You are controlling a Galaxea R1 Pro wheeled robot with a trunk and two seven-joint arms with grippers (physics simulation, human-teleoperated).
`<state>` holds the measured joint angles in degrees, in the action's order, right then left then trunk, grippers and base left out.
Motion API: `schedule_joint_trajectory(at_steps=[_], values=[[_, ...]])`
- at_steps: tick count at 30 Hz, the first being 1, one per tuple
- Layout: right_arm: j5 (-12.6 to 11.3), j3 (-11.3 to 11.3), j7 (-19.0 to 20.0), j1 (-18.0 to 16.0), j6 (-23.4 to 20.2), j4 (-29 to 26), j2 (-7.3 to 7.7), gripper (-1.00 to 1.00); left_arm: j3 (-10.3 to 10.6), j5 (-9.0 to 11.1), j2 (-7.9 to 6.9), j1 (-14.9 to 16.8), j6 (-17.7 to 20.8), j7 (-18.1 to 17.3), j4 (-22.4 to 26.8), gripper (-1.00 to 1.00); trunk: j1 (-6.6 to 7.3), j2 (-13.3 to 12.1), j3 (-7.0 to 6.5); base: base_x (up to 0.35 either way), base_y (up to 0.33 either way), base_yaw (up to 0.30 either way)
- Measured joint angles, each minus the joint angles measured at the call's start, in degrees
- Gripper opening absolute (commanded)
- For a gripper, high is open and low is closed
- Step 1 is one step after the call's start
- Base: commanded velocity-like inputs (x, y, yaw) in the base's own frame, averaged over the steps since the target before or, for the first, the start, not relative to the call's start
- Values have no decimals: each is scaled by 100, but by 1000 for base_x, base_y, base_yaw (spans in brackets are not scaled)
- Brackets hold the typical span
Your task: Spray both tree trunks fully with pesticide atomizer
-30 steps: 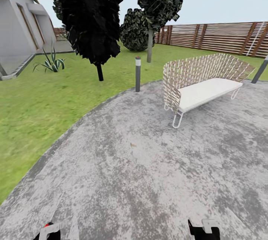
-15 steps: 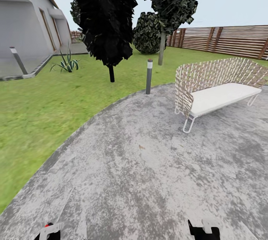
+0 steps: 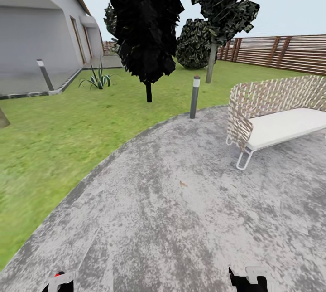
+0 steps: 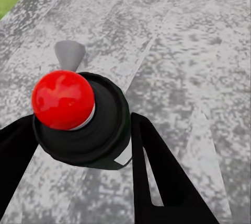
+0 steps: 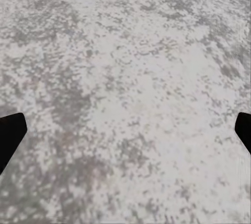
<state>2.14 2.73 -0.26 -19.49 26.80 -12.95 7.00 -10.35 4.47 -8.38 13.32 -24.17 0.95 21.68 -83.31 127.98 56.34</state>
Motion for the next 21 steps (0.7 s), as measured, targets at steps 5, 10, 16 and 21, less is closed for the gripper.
schedule_joint_trajectory(at_steps=[5, 10, 16, 21], values=[[1, 0, -2, 0, -1, 0, -2, 100, -7, 11, -3, 0, 9, 11, 1, -100, 0, 0, -34, 289, 169, 182], [4, 0, 0, 0, -1, 0, -2, 100, -15, 15, -5, 0, 10, 12, 2, -100, 0, 0, -69, 246, 227, 181], [8, 0, 0, 0, -1, 0, 1, 100, -16, 15, -5, 0, 10, 12, 2, -100, -1, 0, -110, 170, 273, 180], [8, 0, 0, 0, -1, 0, 0, 100, -17, 15, -5, 0, 9, 13, 2, -100, -1, 0, -145, 145, 286, 180]])
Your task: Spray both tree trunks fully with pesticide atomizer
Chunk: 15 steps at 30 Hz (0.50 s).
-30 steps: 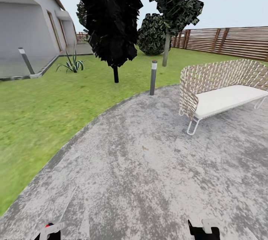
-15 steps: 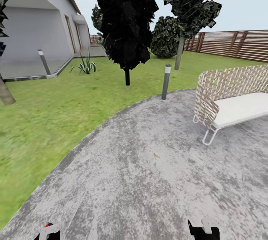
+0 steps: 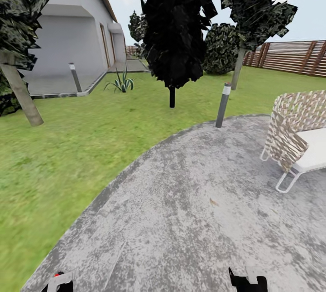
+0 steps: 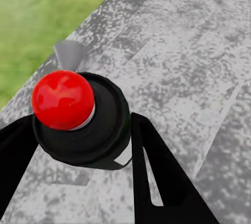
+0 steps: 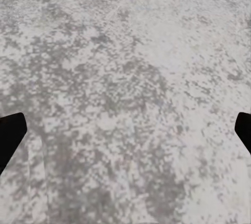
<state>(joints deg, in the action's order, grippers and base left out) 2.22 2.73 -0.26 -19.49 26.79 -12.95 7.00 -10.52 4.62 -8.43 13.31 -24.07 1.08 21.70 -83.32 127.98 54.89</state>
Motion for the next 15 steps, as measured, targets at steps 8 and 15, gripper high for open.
schedule_joint_trajectory(at_steps=[8, 15], values=[[0, 0, 1, 0, 0, 0, -3, 100, 0, 0, 0, 0, 1, 0, 0, -100, 0, 0, -55, 143, 287, 180], [0, 0, 1, 0, 0, 0, -5, 100, 0, 0, 0, 0, 1, 0, 0, -100, 0, 0, -104, 143, 287, 180]])
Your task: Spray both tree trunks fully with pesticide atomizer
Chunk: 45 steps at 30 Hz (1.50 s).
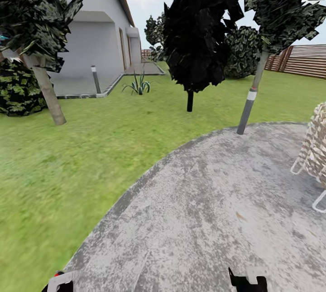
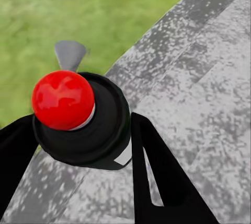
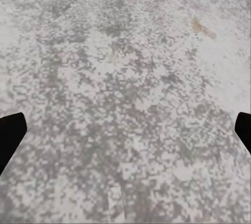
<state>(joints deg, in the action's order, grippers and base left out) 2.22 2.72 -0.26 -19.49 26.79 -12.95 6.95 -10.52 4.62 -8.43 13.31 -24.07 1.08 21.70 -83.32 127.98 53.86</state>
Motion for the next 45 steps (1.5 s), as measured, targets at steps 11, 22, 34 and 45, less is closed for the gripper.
schedule_joint_trajectory(at_steps=[11, 22, 34, 45], values=[[0, 0, 1, 0, 0, 0, 0, 100, -7, 0, 0, 0, 8, 0, 0, -100, 0, 0, -76, 155, 287, 184], [0, 0, 1, 0, 0, 0, 0, 100, -17, 0, 0, 0, 26, 0, 0, -100, 0, 0, -152, 179, 284, 196], [0, 0, 0, 0, 1, 0, 0, 100, 1, -3, 2, 0, 13, -1, -2, -100, -1, 0, -235, 113, 189, 197], [0, -8, -6, 0, 2, 0, -33, 100, 3, -8, 1, 0, 18, 0, -5, -100, -2, 0, -266, 2, 4, 262]])
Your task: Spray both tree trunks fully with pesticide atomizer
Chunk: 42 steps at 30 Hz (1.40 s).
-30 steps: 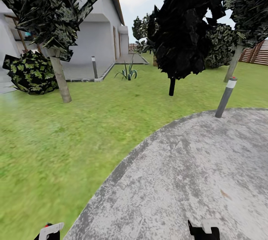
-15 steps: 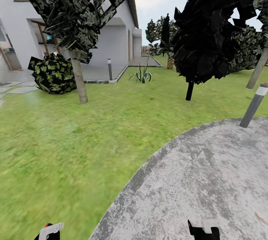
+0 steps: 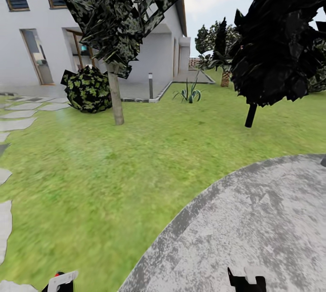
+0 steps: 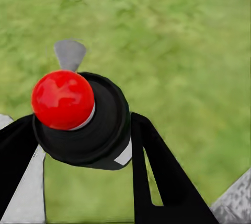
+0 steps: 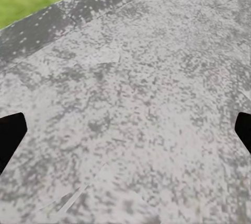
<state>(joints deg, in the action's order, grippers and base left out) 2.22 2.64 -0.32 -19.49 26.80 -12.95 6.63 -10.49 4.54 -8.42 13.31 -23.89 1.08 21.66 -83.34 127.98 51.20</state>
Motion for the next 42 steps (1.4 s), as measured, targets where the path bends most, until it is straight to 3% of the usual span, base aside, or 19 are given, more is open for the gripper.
schedule_joint_trajectory(at_steps=[4, 8, 42], values=[[0, 1, 0, 0, 0, -7, -123, 100, -3, 0, -1, 0, 1, 0, -2, -100, 0, 0, 0, 0, 0, 284], [0, 6, 0, 0, 0, -7, -153, 100, -4, 0, 1, 0, 3, 0, -2, -100, 0, 0, 0, 0, 0, 286], [1, 3, 0, 0, 0, -9, -161, 100, -17, 0, -1, 0, 9, 0, 1, -100, 0, 0, 0, 0, 0, 287]])
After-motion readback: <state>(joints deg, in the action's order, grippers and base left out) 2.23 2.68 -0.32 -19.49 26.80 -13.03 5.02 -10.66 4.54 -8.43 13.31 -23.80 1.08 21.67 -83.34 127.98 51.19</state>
